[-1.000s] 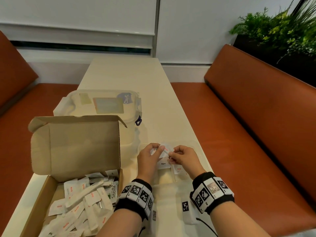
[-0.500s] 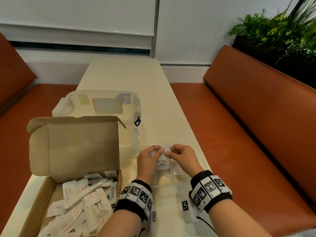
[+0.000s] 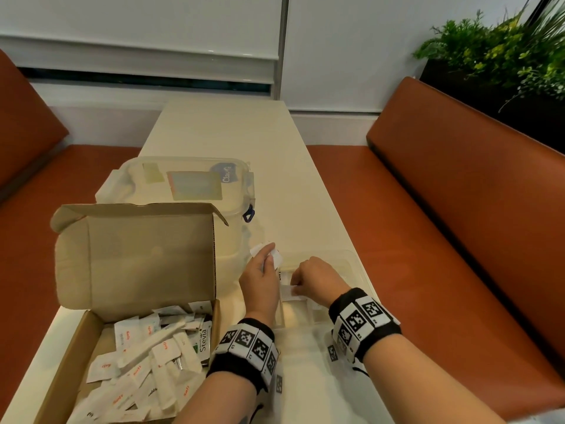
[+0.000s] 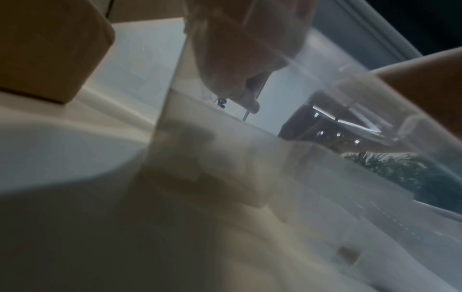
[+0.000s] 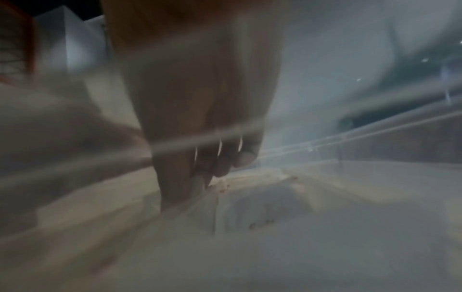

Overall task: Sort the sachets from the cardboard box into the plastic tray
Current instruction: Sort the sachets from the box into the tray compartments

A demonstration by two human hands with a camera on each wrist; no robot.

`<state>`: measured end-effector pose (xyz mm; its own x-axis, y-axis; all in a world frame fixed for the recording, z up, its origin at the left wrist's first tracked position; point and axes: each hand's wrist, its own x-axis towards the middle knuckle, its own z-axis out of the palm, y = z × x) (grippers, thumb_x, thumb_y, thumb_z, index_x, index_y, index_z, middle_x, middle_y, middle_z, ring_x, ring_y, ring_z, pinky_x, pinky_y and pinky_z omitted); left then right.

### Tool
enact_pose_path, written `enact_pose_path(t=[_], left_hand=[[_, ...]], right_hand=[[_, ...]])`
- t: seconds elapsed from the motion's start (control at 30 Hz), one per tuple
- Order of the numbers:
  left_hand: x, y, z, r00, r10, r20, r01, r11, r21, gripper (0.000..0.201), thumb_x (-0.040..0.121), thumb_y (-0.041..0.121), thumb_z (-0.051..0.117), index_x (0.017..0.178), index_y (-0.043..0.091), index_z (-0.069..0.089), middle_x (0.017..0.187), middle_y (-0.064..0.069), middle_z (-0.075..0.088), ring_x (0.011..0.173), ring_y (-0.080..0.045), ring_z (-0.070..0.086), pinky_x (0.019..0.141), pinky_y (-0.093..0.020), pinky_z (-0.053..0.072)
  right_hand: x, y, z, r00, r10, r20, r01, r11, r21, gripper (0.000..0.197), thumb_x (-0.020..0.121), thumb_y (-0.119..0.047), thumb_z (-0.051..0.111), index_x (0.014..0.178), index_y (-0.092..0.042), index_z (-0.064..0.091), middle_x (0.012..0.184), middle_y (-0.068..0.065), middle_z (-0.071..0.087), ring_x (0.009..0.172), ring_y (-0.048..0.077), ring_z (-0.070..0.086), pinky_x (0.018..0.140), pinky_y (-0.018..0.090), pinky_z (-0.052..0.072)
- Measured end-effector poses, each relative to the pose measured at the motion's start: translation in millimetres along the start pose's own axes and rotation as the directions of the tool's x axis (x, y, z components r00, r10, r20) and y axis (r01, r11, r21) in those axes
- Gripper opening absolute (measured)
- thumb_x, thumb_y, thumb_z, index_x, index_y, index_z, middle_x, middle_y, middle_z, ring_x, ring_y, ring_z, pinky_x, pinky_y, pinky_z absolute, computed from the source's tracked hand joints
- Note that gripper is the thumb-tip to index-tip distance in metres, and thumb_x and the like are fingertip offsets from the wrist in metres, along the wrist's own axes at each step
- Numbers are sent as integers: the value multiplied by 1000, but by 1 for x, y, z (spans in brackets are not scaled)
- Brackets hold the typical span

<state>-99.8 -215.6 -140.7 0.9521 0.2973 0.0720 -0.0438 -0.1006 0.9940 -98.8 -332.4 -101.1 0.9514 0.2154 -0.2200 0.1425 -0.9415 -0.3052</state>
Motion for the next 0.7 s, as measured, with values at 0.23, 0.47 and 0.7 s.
enact_pose_path(t=[0.23, 0.47, 0.7], left_hand=[[0, -4, 0, 1000, -3, 27, 2, 1000, 19, 29, 96, 6, 48, 116, 15, 67, 122, 1, 64, 107, -2, 53, 85, -1, 34], [2, -2, 0, 998, -6, 65, 4, 999, 34, 29, 96, 7, 47, 116, 15, 68, 121, 0, 65, 110, -11, 57, 91, -11, 40], [3, -3, -1, 998, -2, 69, -2, 999, 47, 29, 96, 7, 47, 116, 15, 67, 123, 0, 64, 107, -4, 53, 93, -12, 38]], right_hand=[[5, -3, 0, 994, -104, 26, 107, 980, -168, 21, 87, -21, 64, 105, -13, 70, 105, 6, 67, 104, 23, 54, 82, 31, 45], [-2, 2, 8, 995, -76, -65, 71, 995, -67, 24, 81, -9, 65, 84, -16, 42, 84, 1, 48, 75, 18, 44, 65, 24, 32], [-2, 5, 11, 996, -62, -69, 59, 997, -45, 18, 83, -12, 66, 100, -12, 59, 100, 5, 57, 89, 21, 55, 70, 23, 35]])
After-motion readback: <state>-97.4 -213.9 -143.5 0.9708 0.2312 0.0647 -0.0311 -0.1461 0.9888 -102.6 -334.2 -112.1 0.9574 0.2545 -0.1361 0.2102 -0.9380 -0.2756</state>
